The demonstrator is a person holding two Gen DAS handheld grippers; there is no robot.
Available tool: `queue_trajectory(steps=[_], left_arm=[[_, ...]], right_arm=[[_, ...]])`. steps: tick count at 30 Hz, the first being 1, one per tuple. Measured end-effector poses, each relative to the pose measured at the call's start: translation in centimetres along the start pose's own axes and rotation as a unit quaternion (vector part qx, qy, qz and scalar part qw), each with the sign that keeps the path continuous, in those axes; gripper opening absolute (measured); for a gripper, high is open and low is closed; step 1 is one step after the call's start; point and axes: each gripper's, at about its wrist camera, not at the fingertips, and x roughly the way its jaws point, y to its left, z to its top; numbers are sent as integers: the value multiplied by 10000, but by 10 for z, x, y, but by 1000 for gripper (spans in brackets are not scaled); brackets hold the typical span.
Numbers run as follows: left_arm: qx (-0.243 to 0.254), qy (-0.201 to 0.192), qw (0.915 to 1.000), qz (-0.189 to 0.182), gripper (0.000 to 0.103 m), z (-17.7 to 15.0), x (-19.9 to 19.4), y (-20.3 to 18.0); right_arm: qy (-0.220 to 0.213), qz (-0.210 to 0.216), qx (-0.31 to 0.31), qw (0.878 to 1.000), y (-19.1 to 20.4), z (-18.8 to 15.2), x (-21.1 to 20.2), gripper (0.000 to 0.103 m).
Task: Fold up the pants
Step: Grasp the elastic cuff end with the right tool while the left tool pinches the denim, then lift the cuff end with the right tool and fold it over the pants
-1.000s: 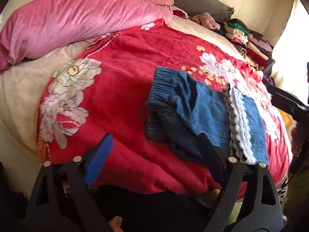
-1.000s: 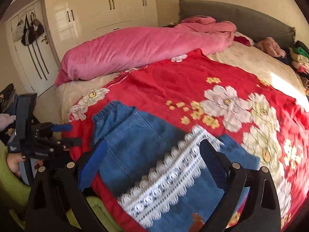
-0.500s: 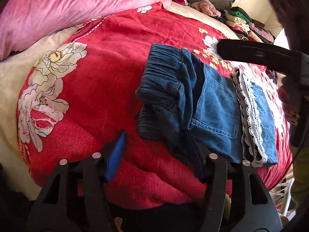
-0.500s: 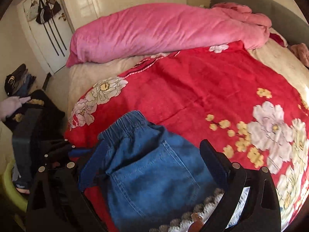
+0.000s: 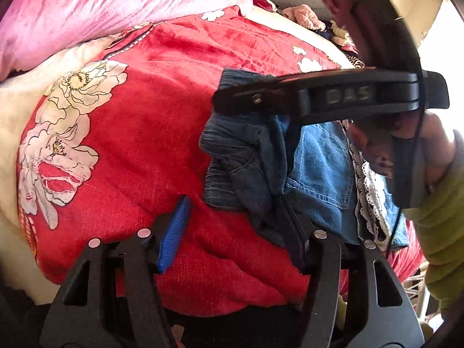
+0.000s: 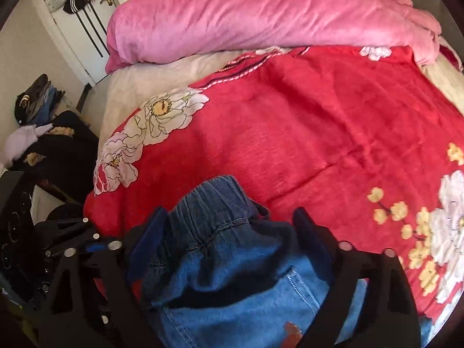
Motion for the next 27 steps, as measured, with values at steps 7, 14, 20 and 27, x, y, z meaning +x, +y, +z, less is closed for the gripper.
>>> queue_trajectory(steps=[7, 14, 20, 27], left_arm=[[-25, -116, 9997, -197, 58, -2, -7, 0], [-16, -148, 9983, -571, 68, 1, -14, -8], [-38, 142, 9938, -1105, 81, 8, -7, -27], [102, 364, 9859, -1630, 64, 20, 6, -76]], right_arm=[[-408, 406, 79, 9983, -5, -9, -18, 31], [-1140, 823, 227, 9898, -14, -30, -76, 30], [-1513, 900, 330, 9838, -19, -53, -116, 30], [-1815, 722, 500, 9795, -34, -84, -150, 30]])
